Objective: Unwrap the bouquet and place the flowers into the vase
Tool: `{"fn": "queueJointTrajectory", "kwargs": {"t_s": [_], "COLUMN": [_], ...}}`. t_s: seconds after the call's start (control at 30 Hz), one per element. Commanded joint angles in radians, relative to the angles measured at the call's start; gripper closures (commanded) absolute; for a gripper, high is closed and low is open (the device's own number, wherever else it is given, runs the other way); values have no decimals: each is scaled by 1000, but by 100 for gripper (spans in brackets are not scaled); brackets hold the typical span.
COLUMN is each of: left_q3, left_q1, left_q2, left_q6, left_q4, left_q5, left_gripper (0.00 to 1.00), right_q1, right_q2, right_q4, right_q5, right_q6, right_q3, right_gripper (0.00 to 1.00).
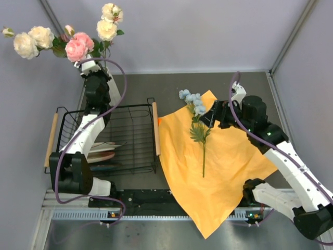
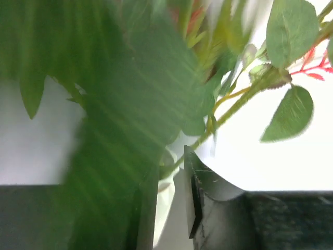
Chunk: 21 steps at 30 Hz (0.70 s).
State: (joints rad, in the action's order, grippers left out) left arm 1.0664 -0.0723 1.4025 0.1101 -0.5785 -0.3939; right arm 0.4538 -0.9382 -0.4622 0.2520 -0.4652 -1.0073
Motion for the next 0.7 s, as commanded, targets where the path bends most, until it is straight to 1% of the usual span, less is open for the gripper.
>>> {"fn": "queueJointTrajectory", "kwargs": {"t_s": [0.0, 0.03, 0.17, 0.27, 0.33, 0.37, 0.4, 0.43, 0.47, 0.5, 0.53, 0.57, 0.63, 0.67], "left_q3": [26, 26, 44, 43, 26, 21, 9, 4, -3, -23, -35, -46, -65, -71], "left_q1": [2, 2, 2, 2, 2, 2, 2, 0, -3, -9, -18, -47, -93, -153], "left_q2": [-46, -60, -150, -229, -258, -279, -286, -289, -292, -295, -292, -293, -298, -307], "left_q6": [74, 91, 138, 209, 279, 299, 333, 356, 384, 442, 462, 471, 474, 476], "left_q4": [157, 170, 285, 394, 445, 453, 457, 460, 459, 459, 450, 447, 457, 469], "left_q5": [9, 18, 85, 174, 320, 384, 465, 622, 685, 748, 830, 874, 915, 928], "left_gripper": [62, 56, 52, 49, 49, 44, 42, 40, 45, 47, 47, 46, 46, 46], "right_q1": [-4, -4, -4, -3, -6, -4, -6, -9, -12, -17, -23, -29, -53, -59], "right_q2": [-10, -16, -28, -33, -39, -46, -54, -62, -80, -88, -96, -105, -129, -139], "right_q4": [26, 27, 27, 27, 27, 27, 27, 25, 23, 23, 23, 23, 23, 23], "right_q5": [15, 15, 20, 18, 18, 16, 20, 23, 29, 39, 44, 47, 58, 62], "right_q6": [-6, -3, -4, -6, -9, -9, -9, -10, -10, -12, -15, -16, -24, -24], "right_q3": [1, 1, 4, 10, 13, 13, 13, 13, 13, 15, 19, 22, 38, 42], "right_gripper": [12, 12, 12, 12, 12, 12, 12, 12, 12, 12, 11, 12, 12, 12]}}
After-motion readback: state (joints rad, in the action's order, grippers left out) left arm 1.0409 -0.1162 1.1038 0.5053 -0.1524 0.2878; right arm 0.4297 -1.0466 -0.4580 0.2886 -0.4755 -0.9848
